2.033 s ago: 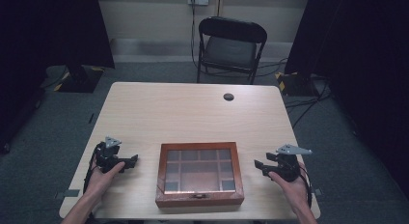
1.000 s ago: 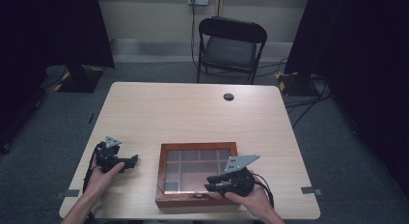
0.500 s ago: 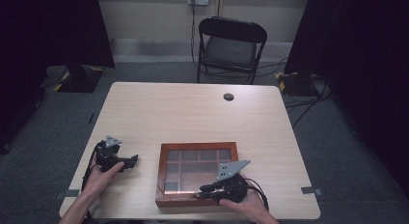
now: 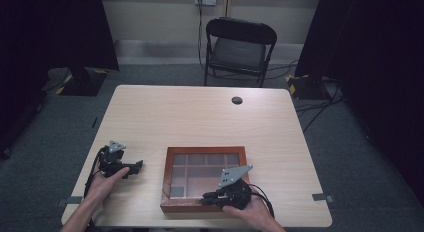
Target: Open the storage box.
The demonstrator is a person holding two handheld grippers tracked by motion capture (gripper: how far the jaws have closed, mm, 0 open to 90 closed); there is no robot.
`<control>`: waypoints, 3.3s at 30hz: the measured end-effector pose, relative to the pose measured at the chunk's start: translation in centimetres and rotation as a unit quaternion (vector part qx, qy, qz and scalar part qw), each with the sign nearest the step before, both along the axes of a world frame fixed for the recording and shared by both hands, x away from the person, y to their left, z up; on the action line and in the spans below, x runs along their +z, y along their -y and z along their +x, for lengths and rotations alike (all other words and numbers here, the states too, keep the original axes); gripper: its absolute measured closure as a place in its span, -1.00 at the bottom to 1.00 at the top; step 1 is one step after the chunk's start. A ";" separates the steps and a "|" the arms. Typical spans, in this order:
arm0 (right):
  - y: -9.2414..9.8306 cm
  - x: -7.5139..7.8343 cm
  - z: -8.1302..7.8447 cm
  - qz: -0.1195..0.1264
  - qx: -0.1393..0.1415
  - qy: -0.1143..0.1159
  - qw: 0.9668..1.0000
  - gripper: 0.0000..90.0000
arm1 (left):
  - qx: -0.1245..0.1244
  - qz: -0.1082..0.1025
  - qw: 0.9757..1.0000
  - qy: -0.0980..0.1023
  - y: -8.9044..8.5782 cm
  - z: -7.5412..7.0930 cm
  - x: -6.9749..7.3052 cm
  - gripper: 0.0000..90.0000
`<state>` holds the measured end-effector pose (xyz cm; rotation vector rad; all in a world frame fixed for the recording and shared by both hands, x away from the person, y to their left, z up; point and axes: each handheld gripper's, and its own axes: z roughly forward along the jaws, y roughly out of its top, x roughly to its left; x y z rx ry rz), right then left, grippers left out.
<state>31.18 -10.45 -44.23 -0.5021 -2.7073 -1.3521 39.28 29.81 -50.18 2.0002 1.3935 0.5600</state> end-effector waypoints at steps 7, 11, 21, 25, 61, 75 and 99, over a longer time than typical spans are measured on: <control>-0.1 0.0 0.2 0.000 0.002 -0.007 1.000 0.82 | -0.003 -0.002 1.000 -0.003 -0.3 -0.3 0.4 -0.85; -0.2 0.1 0.2 -0.002 0.002 -0.010 1.000 0.82 | -0.024 -0.011 1.000 -0.002 -0.2 -0.6 0.7 -0.59; 0.0 1.4 0.4 0.013 0.007 -0.005 1.000 0.83 | -0.095 -0.039 0.995 0.016 1.5 -2.0 1.9 -0.62; 0.1 2.0 0.5 0.017 0.005 -0.002 1.000 0.83 | -0.122 -0.053 0.991 0.026 2.4 -2.5 2.5 -0.61; 0.0 4.7 1.3 0.012 0.011 0.003 1.000 0.83 | -0.273 -0.091 0.957 0.045 6.8 -5.0 3.8 -0.61; 3.0 4.5 0.6 0.030 -0.050 0.016 0.998 -0.11 | -0.274 -0.105 0.954 0.064 6.8 -5.1 4.1 -0.56; 7.0 4.6 0.9 0.063 -0.114 0.045 0.991 -0.58 | -0.282 -0.126 0.945 0.105 7.5 -4.7 6.4 -0.64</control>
